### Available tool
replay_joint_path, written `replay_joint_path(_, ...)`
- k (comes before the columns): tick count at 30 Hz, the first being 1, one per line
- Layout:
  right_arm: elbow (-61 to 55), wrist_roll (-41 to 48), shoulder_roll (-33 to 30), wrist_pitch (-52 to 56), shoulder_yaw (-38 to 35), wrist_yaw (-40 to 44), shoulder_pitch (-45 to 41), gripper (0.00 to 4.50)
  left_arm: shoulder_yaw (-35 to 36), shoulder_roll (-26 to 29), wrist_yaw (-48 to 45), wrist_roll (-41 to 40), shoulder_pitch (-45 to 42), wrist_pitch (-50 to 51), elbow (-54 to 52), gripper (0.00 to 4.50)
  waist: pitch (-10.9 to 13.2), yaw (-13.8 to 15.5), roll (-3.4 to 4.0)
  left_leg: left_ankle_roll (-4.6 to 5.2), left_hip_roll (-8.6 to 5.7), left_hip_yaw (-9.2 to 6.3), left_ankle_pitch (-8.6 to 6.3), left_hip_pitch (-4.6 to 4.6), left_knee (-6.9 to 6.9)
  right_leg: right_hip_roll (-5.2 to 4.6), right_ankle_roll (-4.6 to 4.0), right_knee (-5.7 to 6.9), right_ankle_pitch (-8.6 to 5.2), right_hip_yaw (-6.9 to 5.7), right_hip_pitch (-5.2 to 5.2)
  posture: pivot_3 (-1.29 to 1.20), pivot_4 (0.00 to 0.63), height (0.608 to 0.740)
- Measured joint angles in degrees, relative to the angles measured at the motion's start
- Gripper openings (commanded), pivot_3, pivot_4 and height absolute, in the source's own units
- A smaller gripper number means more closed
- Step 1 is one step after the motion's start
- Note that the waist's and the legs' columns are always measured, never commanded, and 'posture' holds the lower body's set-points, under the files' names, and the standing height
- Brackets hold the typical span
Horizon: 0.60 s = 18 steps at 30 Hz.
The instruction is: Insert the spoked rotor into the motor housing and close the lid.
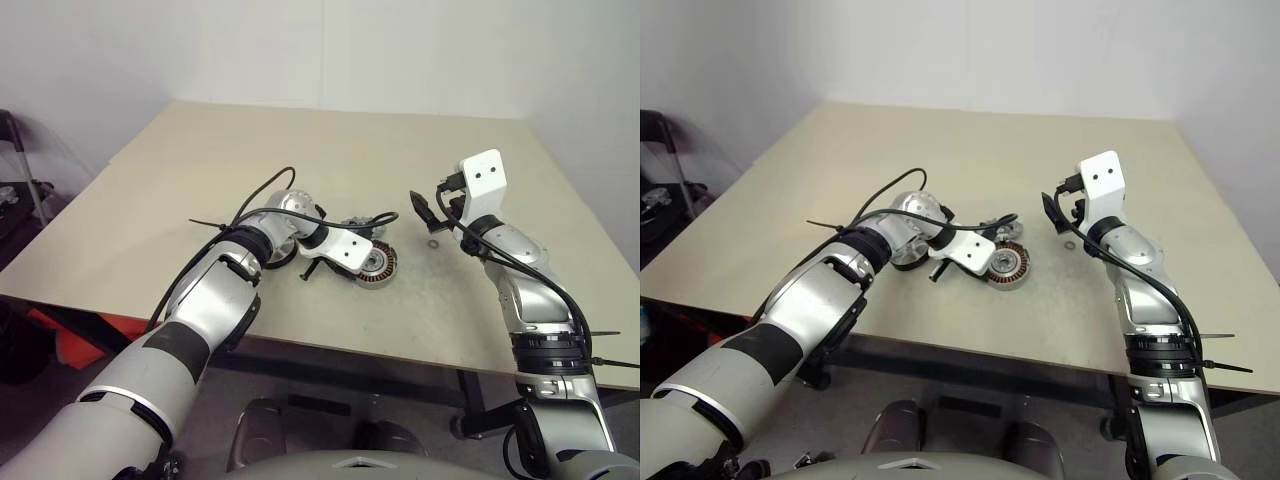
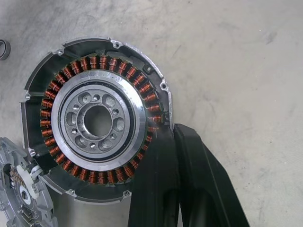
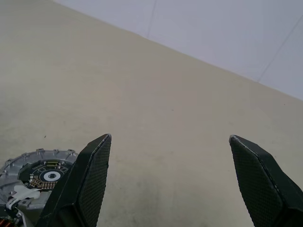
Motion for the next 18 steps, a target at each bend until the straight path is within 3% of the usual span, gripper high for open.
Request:
replay_joint_path(8, 0.8, 0.1, -3.2, 0.2, 2.2, 7.3, 0.4, 4.5, -0.2, 0.7, 0.8, 0.1, 0.0, -0.1, 0.0, 0.04, 0.0, 0.0, 0.0, 0.03, -0.01, 0.01, -0.02, -0.02, -0.01, -0.01, 0.0, -0.02, 0.0, 0.0, -0.01, 0.0, 0.0, 0.74)
replay_joint_path(13, 2.1, 0.1, -12.3, 0.0, 2.0, 15.9, 4.8, 4.5, -0.3, 1.3, 0.9, 0.1, 0.1, -0.5, 0.0, 0.04, 0.0, 0.2, -0.01, 0.13, -0.02, 0.04, -0.07, -0.06, -0.01, -0.03, 0.02, -0.08, -0.01, 0.0, 0.0, 0.0, 0.0, 0.74)
replay_joint_path(18, 2.2, 1.9, -14.4, -0.3, 1.2, 20.6, 6.4, 4.5, -0.4, 1.4, 0.9, 0.1, 0.1, -0.5, 0.0, 0.04, 0.0, -0.1, 0.06, 0.1, 0.04, 0.16, -0.06, 0.01, -0.02, 0.0, 0.03, -0.07, -0.01, -0.03, -0.01, 0.0, 0.0, 0.74)
